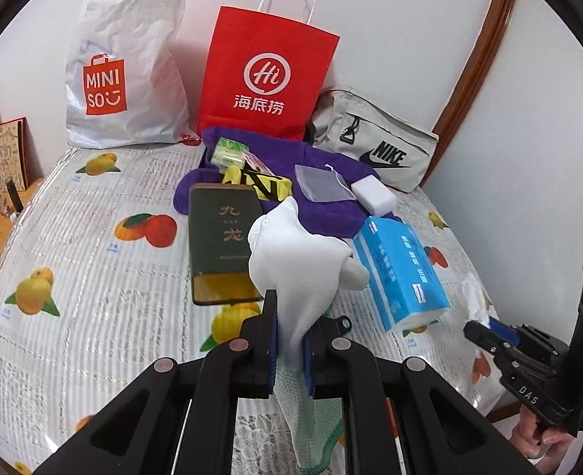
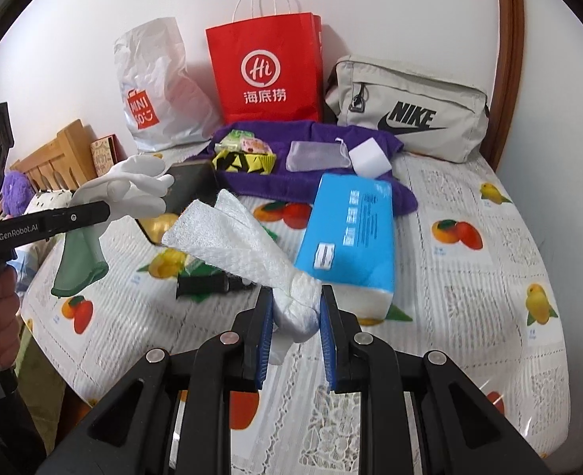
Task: Organize soft objects
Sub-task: 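Carry the white cloth and white glove over the purple towel with both tools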
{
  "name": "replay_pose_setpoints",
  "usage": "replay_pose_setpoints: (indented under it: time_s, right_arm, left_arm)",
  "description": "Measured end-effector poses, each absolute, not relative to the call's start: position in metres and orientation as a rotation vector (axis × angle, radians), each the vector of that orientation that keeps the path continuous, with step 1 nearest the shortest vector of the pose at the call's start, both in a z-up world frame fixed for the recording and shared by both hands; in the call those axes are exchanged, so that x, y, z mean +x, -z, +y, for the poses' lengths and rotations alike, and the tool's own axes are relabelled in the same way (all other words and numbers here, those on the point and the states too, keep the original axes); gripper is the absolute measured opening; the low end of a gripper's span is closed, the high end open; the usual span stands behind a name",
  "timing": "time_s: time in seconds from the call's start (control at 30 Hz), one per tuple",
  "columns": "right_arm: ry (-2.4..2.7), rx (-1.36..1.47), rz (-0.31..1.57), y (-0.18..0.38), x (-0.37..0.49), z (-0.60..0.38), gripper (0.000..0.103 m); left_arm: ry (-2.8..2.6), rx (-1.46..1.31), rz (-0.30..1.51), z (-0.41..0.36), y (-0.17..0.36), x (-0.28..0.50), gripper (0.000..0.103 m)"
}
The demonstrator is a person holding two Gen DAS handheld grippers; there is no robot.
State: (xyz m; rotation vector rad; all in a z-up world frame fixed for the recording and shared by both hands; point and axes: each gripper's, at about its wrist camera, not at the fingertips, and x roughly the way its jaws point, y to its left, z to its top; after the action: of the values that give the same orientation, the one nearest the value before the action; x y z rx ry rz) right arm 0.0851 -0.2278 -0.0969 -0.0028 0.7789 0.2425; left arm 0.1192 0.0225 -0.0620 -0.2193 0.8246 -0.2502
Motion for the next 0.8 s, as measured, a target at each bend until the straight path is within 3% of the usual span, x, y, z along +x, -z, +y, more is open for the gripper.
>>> replay_pose_setpoints:
  time_s: [0.8]
  right_arm:
    - [-0.233,-0.003,0.781,0.085,0.187,-0.237,0.022]
  left_arm:
    - [0.2,-0.206,0.839,0.037,0.048,0.201,0.01]
